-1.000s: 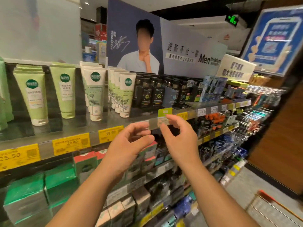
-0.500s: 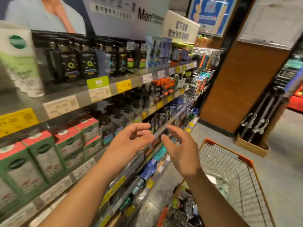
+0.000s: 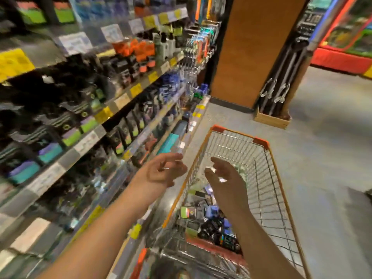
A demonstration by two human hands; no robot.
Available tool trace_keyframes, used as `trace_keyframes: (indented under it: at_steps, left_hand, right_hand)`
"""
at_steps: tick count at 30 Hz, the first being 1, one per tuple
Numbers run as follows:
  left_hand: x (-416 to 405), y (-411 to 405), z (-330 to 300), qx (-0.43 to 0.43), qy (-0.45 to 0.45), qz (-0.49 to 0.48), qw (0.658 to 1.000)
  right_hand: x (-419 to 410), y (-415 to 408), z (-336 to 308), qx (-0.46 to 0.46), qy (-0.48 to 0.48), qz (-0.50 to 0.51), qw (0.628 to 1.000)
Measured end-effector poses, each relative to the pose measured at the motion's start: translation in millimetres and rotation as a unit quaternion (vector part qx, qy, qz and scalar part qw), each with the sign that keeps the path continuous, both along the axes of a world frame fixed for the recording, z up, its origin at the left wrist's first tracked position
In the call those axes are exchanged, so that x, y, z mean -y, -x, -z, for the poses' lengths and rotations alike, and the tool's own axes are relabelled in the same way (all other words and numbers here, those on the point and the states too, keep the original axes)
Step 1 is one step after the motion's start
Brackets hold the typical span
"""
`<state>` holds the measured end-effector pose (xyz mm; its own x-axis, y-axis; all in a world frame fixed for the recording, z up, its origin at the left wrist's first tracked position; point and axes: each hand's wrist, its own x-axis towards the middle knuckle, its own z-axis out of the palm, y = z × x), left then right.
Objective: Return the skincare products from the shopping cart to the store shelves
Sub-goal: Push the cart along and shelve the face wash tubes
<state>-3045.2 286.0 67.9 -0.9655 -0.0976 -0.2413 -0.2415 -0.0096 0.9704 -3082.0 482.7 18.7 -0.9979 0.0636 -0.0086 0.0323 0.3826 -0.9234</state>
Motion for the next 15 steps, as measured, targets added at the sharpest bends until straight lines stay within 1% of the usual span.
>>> trace_keyframes:
  at_steps: [4, 12, 15]
  left_hand:
    - [-35.1, 32.6, 23.7, 0.063, 0.011, 0.016, 0.998]
    - [-79.5, 84.5, 79.0, 0.128, 0.008, 0.051, 0.990]
    - [-94.6, 104.5, 102.9, 0.148, 0.013, 0.061, 0.987]
  right_hand:
    - [-40.2, 21.3, 33.4, 0.040, 0.002, 0.047, 0.998]
    - [-96.7, 63.7, 106.4, 0.106, 0.006, 0.085, 0.991]
    - [-109.8, 81.0, 139.7, 0.128, -0.001, 0.084, 0.988]
